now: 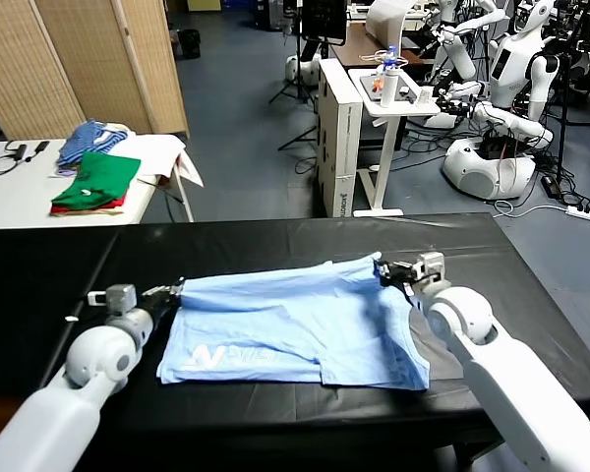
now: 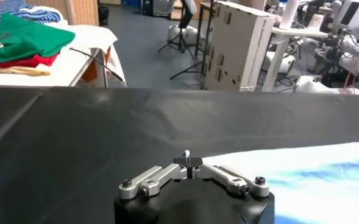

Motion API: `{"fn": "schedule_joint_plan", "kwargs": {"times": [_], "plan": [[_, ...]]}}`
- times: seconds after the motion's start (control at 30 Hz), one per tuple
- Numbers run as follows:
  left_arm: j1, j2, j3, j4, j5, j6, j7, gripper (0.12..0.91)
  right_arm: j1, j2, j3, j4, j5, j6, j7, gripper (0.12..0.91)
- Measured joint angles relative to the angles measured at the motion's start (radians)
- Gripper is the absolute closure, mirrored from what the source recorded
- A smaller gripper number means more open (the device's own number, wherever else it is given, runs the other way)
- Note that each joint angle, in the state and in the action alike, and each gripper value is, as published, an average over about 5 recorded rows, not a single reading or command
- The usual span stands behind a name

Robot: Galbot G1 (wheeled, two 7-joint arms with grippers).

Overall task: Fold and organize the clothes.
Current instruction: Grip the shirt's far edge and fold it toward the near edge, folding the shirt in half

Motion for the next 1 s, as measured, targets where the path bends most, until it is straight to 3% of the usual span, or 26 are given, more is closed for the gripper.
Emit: {"fn": "schedule_joint_plan", "kwargs": {"times": [0.47, 1.0], "plan": [[0.162, -0.006, -0.069, -0.114, 0.04, -0.014, 0.021, 0.883, -0.156, -0.032, 0.067, 0.112, -0.036, -0.025, -0.008, 0.886], [0.234, -0.03, -0.086, -0.122, 0.087, -0.031, 0.039, 0.883, -0.279, -0.032, 0.1, 0.151, -0.064, -0.039, -0.015, 0.886]]}}
